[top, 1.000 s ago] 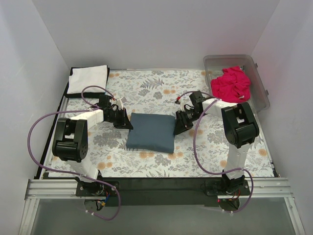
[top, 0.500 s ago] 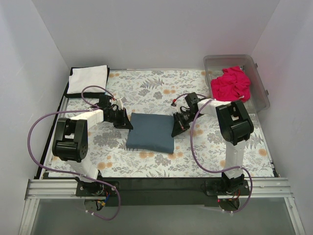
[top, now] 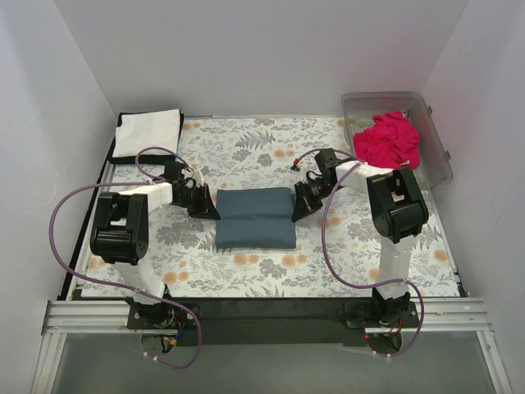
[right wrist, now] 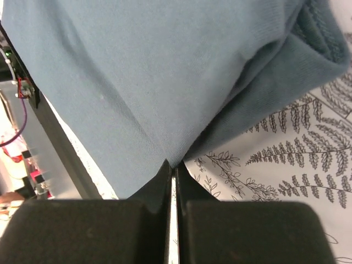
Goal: Fold and stack the t-shirts
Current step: Fold the tshirt
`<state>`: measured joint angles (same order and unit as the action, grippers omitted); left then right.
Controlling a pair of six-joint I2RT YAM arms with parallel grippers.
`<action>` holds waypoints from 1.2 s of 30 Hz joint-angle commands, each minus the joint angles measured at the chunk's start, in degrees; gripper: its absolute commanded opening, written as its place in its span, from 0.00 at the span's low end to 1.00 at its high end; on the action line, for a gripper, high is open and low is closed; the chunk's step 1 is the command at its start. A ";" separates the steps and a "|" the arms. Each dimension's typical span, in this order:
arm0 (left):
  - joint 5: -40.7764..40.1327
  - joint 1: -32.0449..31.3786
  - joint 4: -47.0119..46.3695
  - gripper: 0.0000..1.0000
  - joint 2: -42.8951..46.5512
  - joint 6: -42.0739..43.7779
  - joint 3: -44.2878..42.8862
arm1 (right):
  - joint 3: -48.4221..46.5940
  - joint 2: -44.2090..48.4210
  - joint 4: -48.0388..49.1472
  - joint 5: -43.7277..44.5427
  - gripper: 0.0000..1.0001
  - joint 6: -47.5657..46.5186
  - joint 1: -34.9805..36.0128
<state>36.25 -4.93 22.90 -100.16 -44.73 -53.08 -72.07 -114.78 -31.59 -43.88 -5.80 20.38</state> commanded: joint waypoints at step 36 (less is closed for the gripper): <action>18.93 -4.40 -4.46 0.76 -9.26 -10.83 7.48 | 14.68 -1.33 17.97 -12.02 0.98 12.67 7.74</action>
<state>66.30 -11.27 14.35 -104.68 -60.01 -44.45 -59.72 -113.78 -15.40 -66.22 9.43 30.22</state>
